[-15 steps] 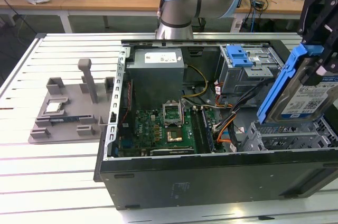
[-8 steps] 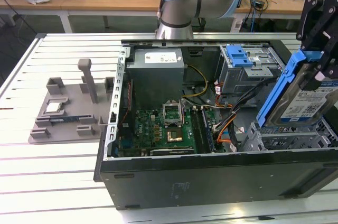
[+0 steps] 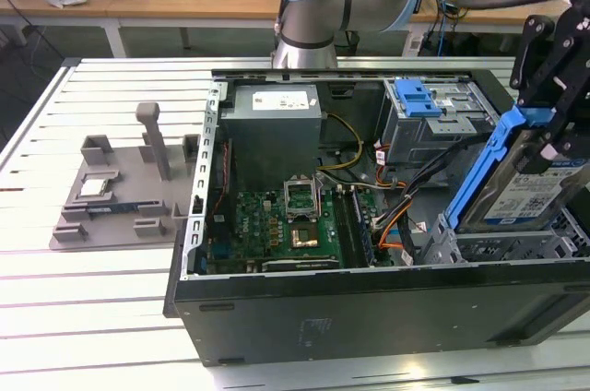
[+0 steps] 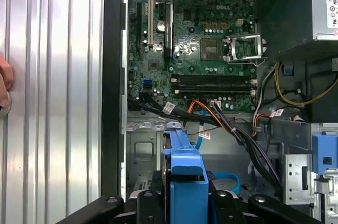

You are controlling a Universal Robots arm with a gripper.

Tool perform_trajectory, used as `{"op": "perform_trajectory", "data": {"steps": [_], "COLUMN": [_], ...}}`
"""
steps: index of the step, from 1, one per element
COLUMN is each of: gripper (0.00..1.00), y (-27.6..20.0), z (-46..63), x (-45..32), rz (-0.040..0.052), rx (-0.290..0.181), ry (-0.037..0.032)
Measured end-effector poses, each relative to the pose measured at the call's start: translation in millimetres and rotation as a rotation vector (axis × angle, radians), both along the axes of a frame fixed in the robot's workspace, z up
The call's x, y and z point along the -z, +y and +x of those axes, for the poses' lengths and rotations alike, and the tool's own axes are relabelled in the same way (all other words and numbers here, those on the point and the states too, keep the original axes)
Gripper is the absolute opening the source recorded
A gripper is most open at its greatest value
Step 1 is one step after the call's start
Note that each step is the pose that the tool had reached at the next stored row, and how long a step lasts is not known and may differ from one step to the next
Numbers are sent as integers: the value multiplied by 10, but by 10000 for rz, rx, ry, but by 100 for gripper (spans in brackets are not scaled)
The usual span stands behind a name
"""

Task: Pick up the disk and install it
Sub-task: 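Insert the disk into the insertion slot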

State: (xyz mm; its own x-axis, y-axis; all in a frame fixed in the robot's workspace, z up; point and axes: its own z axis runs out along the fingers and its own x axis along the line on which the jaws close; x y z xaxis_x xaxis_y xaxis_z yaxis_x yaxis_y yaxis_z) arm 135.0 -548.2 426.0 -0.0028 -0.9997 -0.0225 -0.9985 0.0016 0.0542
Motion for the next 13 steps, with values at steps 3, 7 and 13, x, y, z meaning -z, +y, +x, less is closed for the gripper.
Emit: {"op": "perform_trajectory", "data": {"steps": [3, 7, 13], "gripper": [37, 37, 37], "y": [0, 0, 0], "z": [2, 3, 3], "x": [67, 156, 337], "rz": [-1, 0, 0], "rx": [0, 0, 0], "ry": [13, 28, 50]}}
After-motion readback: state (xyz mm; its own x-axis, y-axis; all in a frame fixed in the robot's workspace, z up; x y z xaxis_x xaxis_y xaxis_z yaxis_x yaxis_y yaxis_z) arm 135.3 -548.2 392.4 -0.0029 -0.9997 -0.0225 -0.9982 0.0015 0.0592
